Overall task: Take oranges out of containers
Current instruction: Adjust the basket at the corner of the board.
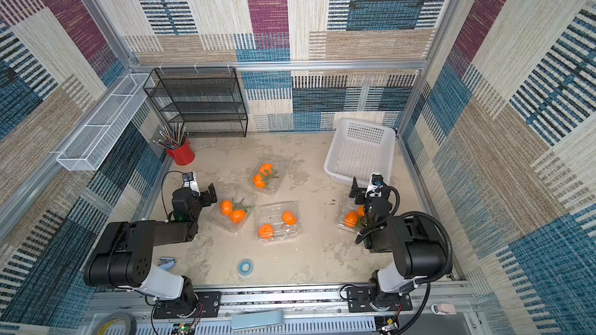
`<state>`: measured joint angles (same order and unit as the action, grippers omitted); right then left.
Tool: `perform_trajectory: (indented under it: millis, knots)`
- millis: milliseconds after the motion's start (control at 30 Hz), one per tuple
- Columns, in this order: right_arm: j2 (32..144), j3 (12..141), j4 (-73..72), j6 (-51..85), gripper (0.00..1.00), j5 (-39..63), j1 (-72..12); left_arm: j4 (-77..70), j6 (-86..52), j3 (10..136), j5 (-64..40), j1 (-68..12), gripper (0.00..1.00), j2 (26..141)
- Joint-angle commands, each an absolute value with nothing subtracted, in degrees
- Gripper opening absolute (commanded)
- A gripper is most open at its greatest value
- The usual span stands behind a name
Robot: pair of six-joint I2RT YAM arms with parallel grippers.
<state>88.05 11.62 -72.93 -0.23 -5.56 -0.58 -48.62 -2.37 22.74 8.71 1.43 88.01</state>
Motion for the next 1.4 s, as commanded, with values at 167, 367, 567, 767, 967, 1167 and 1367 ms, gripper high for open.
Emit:
perform_trajectory:
  millis: [167,367,567,767,967,1167,1367]
  knots:
    - [87.8,11.7,-74.4,-0.3,0.98,-5.4,-0.5,-49.4,-3.0,22.9,8.8,1.5,0.99,87.9]
    - [87.9,11.7,-74.4,-0.3,0.98,-5.4,-0.6,-49.0,-2.7,23.1,9.5,1.1,0.99,87.9]
    - [87.8,11.6,-74.4,-0.3,0.98,-5.4,-0.6,-48.9,-2.3,23.3,10.5,0.5,0.99,88.1]
    - [87.9,11.6,-74.4,-0.3,0.98,-5.4,-0.5,-48.9,-2.2,23.3,10.3,0.5,0.99,88.0]
    - [87.9,11.6,-74.4,-0.3,0.98,-5.4,-0.6,-48.6,-2.4,23.3,9.7,0.7,0.99,88.0]
    - [87.9,11.9,-74.2,-0.3,0.98,-5.4,-0.6,-45.7,-2.9,23.7,9.5,0.8,1.00,87.0]
    - [86.4,12.1,-72.8,0.4,0.98,-8.6,-0.7,-51.1,-3.0,20.1,13.0,-0.1,0.99,84.7]
